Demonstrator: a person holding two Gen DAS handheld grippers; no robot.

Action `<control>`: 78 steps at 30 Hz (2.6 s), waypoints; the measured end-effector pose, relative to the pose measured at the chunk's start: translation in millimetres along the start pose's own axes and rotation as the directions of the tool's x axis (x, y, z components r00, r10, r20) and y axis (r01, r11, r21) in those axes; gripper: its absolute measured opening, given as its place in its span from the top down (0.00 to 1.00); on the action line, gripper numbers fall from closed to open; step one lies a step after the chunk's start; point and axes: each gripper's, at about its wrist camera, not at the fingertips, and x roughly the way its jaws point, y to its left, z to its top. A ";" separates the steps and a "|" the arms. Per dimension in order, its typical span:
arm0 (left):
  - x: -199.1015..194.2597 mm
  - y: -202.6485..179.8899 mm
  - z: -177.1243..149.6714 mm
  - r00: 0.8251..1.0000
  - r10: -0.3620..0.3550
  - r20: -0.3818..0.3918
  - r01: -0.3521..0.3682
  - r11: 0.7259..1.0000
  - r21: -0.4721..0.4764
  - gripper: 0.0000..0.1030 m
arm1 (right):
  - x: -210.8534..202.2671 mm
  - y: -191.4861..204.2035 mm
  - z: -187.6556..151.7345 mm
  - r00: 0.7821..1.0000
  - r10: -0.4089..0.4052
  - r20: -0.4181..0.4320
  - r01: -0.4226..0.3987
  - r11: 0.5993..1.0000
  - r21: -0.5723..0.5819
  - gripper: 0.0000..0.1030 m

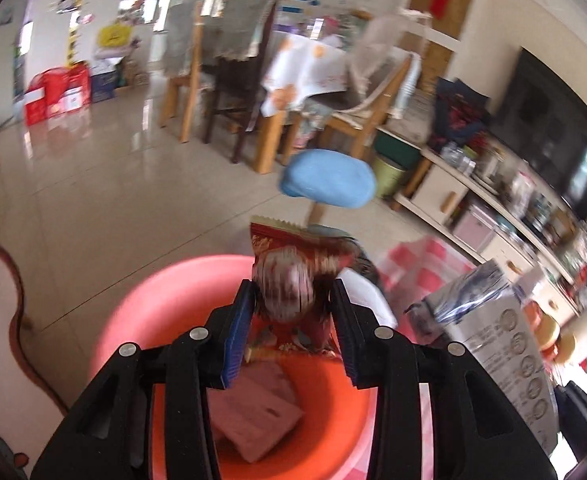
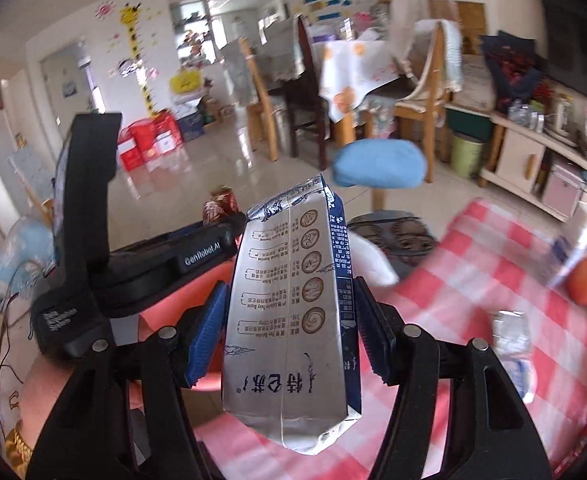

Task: Collect trash
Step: 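Open both tools to drop the snack packet and carton into the bucket, then move both tools back toward the table, then lower the left tool toward the silver foil tray while the right tool approaches the yellow snack packet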

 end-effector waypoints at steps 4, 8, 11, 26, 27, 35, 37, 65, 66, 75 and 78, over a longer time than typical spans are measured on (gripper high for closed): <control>6.7 31.3 5.4 1.000 0.025 -0.010 -0.026 0.998 -0.058 0.61 | 33.2 19.1 2.0 0.998 0.024 -0.052 -0.026 0.999 -0.040 0.38; 16.1 43.8 7.9 0.999 0.038 -0.035 -0.041 0.995 -0.090 0.55 | 57.9 30.7 -2.3 0.995 -0.027 -0.093 0.019 0.996 -0.087 0.23; 17.5 44.4 7.0 0.997 0.062 -0.037 -0.065 0.994 -0.093 0.31 | 52.4 26.5 -10.4 0.996 -0.042 -0.073 0.038 0.997 -0.060 0.14; -14.4 1.0 5.0 0.996 0.039 0.083 -0.034 0.998 -0.052 0.07 | -11.8 -30.9 -48.7 0.983 -0.183 -0.017 0.184 0.982 0.037 0.08; -15.7 -3.8 4.3 0.995 0.039 0.090 -0.036 0.999 -0.037 0.07 | -17.0 -35.1 -51.5 0.981 -0.193 -0.014 0.193 0.980 0.046 0.08; -37.4 -45.7 -6.9 0.979 0.008 0.206 -0.023 0.997 0.075 0.06 | -46.2 -66.9 -66.6 0.970 -0.241 -0.014 0.241 0.964 0.112 0.04; -44.2 -56.1 -9.6 0.970 0.001 0.243 -0.024 0.995 0.093 0.06 | -53.4 -73.0 -70.2 0.967 -0.255 -0.010 0.254 0.960 0.119 0.04; -29.4 -192.6 -73.1 0.975 -0.213 0.066 0.173 0.909 0.379 0.06 | -145.0 -148.7 -130.1 0.902 -0.429 0.039 0.417 0.892 0.174 0.04; -28.9 -196.7 -75.9 0.974 -0.217 0.064 0.177 0.907 0.382 0.06 | -147.5 -151.6 -131.8 0.900 -0.434 0.042 0.421 0.890 0.177 0.04; -26.2 -230.4 -96.6 0.973 -0.229 0.043 0.185 0.873 0.451 0.06 | -164.5 -175.0 -147.1 0.883 -0.465 0.060 0.443 0.870 0.215 0.04; -26.0 -241.0 -103.9 0.971 -0.236 0.035 0.191 0.860 0.473 0.06 | -168.4 -180.9 -151.7 0.878 -0.476 0.061 0.453 0.863 0.223 0.04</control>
